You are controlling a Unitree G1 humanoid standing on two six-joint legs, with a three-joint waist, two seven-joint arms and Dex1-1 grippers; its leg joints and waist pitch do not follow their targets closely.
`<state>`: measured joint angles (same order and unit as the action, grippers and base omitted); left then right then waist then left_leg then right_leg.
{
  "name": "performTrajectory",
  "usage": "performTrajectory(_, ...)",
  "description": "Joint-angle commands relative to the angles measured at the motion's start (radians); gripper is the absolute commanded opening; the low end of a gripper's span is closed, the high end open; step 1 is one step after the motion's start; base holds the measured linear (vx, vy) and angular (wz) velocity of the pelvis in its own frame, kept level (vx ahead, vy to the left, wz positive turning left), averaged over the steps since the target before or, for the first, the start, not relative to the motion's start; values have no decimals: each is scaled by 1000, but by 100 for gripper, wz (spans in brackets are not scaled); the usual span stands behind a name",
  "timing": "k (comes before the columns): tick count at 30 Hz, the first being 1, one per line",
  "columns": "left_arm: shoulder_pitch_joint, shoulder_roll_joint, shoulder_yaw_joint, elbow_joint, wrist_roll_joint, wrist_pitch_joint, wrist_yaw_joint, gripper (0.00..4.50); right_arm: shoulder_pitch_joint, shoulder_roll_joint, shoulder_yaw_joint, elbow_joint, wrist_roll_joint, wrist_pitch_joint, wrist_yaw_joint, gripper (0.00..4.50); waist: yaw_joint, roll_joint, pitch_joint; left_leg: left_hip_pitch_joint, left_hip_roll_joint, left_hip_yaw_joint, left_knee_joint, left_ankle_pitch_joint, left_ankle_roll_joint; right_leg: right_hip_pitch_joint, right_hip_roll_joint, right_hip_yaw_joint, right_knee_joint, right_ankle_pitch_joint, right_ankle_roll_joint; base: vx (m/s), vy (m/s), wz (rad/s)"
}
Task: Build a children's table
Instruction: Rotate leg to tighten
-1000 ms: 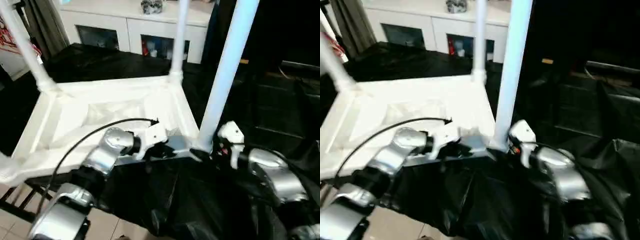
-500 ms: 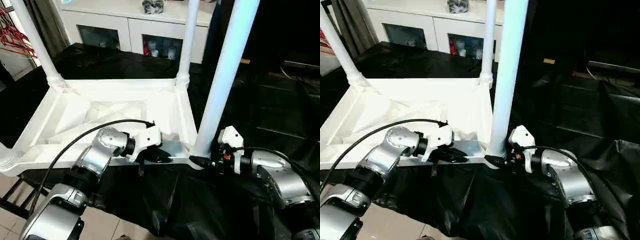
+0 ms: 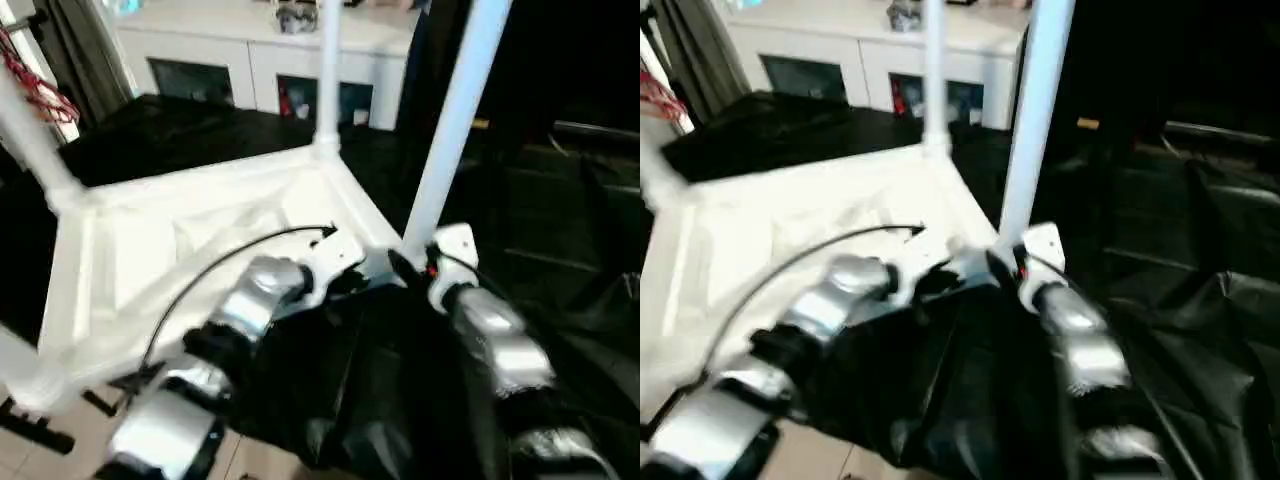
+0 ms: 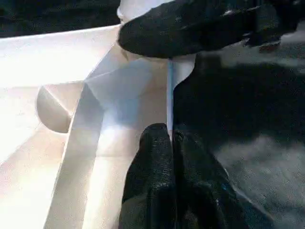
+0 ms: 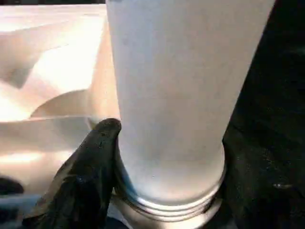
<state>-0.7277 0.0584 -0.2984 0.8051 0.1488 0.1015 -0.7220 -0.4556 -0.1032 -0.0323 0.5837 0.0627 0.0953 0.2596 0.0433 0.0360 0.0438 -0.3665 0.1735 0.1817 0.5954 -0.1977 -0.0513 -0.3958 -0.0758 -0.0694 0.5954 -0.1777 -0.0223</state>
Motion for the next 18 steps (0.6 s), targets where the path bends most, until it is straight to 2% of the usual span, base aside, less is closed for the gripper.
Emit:
performTrajectory(1,-20,-29,-1,4,6,-14,34,0,2,56,55,45,-18,4,7,273,0,-4,-59,5,49,-24,-74,-202,47,48,-77,47,-83,-250,-197,0,0,0)
performTrajectory(2,-19,-29,-5,6,7,-28,19,0,-4,64,57,48,-20,-16,14,308,-2,-4,-61,1,49,-24,-73,-185,54,50,-77,45,-79,-222,-202,0,0,0)
performTrajectory(3,-19,-28,-7,7,7,-32,16,0,-6,67,57,49,-17,-22,19,329,-2,-3,-62,3,50,-23,-71,-176,65,50,-77,46,-78,-199,-208,0,0,0)
performTrajectory(4,-14,-21,-11,2,6,-43,-1,0,-5,73,57,41,-7,-30,39,345,-4,-11,-63,0,51,-23,-70,-160,75,53,-77,46,-74,-167,-216,0,0,0)
performTrajectory(5,-10,-15,-16,-3,5,-56,-15,0,-4,75,56,36,3,-29,54,345,-2,-9,-64,0,51,-23,-69,-151,86,54,-79,46,-71,-155,-223,0,0,0)
performTrajectory(7,0,-1,-23,-16,0,-72,-42,0,0,75,56,23,19,-24,85,370,-4,-10,-62,-1,51,-23,-70,-151,94,55,-78,45,-71,-162,-225,0,0,0)
performTrajectory(8,12,19,-28,-30,-3,-92,-73,0,5,54,65,14,18,-31,120,382,-6,-16,-61,-1,51,-22,-70,-158,97,54,-79,45,-74,-178,-223,0,0,0)
performTrajectory(9,22,36,-29,-47,-10,-95,-106,0,12,30,73,-5,20,-32,157,382,-5,-13,-59,-1,51,-22,-70,-168,98,54,-80,45,-75,-199,-222,0,0,0)
performTrajectory(10,29,50,-31,-60,-15,-99,-130,0,18,11,80,-21,23,-33,188,391,-3,-17,-59,-3,52,-23,-71,-171,101,58,-82,45,-76,-219,-216,0,0,0)
performTrajectory(11,35,62,-30,-71,-21,-104,-151,0,23,-7,85,-35,26,-34,217,391,-2,-16,-59,-3,52,-22,-70,-167,103,56,-82,46,-77,-221,-213,0,0,0)
performTrajectory(12,40,70,-27,-79,-28,-107,-170,0,28,-24,89,-46,29,-36,250,401,-1,-13,-60,1,55,-21,-70,-164,102,53,-82,47,-76,-217,-214,0,0,0)
performTrajectory(13,42,74,-25,-84,-33,-107,-182,0,32,-36,93,-54,32,-37,274,401,-1,-12,-60,0,55,-21,-70,-158,103,52,-80,47,-75,-209,-217,0,0,0)
performTrajectory(16,62,117,-20,-112,-56,-120,-261,0,65,-145,129,-126,57,-38,471,401,4,-12,-60,1,58,-20,-69,-148,118,53,-78,47,-69,-157,-234,0,0,0)
performTrajectory(17,67,124,-21,-116,-61,-125,-280,0,70,-164,134,-135,60,-37,503,401,5,-3,-60,2,58,-21,-68,-149,119,53,-78,47,-68,-152,-237,0,0,0)
performTrajectory(18,71,131,-21,-121,-67,-130,-297,0,74,-181,138,-142,63,-35,533,401,5,-9,-61,1,58,-20,-68,-149,122,55,-78,47,-68,-140,-242,0,0,0)
